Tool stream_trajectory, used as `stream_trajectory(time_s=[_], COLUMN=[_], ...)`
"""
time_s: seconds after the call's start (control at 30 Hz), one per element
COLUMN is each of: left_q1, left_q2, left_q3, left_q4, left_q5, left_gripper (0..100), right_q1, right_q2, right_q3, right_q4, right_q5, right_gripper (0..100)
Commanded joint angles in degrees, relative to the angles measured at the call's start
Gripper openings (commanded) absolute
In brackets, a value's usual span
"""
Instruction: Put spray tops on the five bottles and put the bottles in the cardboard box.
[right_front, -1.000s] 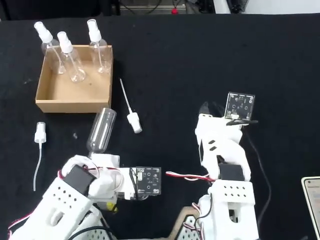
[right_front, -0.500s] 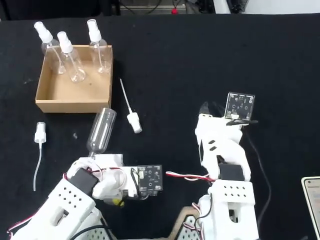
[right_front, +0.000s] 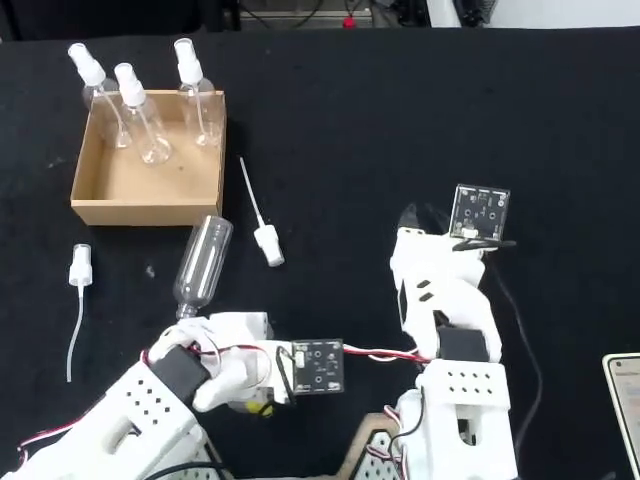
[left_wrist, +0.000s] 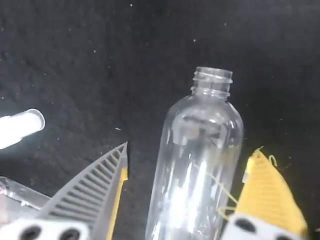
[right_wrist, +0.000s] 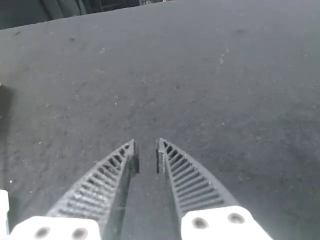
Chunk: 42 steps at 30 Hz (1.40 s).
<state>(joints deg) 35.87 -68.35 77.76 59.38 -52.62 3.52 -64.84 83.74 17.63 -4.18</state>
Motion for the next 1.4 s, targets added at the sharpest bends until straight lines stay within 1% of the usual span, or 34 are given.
stream_trajectory(time_s=[0.0,0.3,0.47,0.63,0.87,1.07,1.13,1.27,1.33,1.37], left_q1=[0.6,0.9,0.9,0.7,0.9,1.0,1.0,1.1,1.1,1.1], left_q2=[-0.3,-0.3,-0.3,-0.3,-0.4,-0.5,-0.6,-0.9,-0.9,-0.9], left_q3=[-0.2,-0.1,-0.1,0.7,5.1,4.9,4.9,4.9,4.9,4.9], left_q4=[-1.1,-1.1,-1.1,-1.1,-6.4,-6.7,-6.7,-6.8,-6.8,-6.8], left_q5=[0.4,0.7,0.7,0.5,0.9,2.4,2.4,2.9,4.4,4.9], left_gripper=[35,35,35,35,35,35,32,20,17,17], right_q1=[0.6,1.1,4.7,4.9,4.7,4.7,4.7,4.7,4.7,4.7], right_q2=[-0.5,-0.7,-0.8,-0.8,-0.8,-0.8,-0.8,-0.8,-0.8,-0.8], right_q3=[-1.5,-1.5,-2.0,-1.5,-1.5,-1.5,-1.5,-1.5,-1.5,-1.5], right_q4=[-1.3,-1.3,-1.4,-3.0,-3.0,-3.0,-3.0,-3.0,-3.0,-3.0], right_q5=[0.0,0.4,0.0,-0.1,-0.1,-0.1,-0.1,-0.1,-0.1,-0.1], right_gripper=[7.0,6.9,6.8,6.7,6.7,6.7,6.7,6.7,6.7,6.7])
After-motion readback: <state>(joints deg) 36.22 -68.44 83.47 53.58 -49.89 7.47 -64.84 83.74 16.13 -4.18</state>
